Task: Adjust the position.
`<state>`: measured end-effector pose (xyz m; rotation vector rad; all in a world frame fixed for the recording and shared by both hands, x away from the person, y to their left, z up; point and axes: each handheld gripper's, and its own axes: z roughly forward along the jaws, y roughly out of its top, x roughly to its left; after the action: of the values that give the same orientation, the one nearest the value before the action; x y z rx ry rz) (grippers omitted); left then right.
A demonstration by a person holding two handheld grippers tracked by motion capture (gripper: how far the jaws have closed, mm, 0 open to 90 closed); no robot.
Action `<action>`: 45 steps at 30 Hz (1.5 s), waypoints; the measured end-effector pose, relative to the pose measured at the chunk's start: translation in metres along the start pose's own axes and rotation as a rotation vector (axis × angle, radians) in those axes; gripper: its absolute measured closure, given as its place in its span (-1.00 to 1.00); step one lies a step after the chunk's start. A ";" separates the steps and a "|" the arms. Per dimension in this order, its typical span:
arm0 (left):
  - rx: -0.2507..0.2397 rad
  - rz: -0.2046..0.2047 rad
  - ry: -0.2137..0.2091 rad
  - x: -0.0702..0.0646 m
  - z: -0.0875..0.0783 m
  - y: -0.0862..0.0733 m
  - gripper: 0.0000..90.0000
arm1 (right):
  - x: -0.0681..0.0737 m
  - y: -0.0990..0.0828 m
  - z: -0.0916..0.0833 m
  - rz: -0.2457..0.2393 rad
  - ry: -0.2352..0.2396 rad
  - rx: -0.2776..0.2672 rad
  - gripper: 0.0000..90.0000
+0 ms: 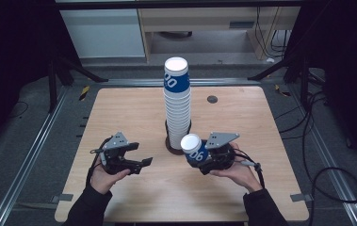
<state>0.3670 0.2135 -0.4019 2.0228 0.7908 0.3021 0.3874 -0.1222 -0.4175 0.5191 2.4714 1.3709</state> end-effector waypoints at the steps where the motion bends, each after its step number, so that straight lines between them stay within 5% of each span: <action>1: -0.001 0.007 -0.008 -0.001 0.000 0.000 -0.58 | 0.002 0.000 0.002 -0.007 0.010 0.004 -0.52; 25: 0.041 0.077 -0.084 -0.023 0.012 0.004 -0.60 | 0.021 0.002 0.037 -0.090 0.122 0.085 -0.52; 45: 0.125 0.135 -0.151 -0.037 0.029 0.004 -0.62 | 0.041 0.001 0.068 -0.169 0.182 0.139 -0.52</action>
<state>0.3548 0.1691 -0.4111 2.1924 0.5930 0.1776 0.3776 -0.0527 -0.4538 0.2148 2.6993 1.2360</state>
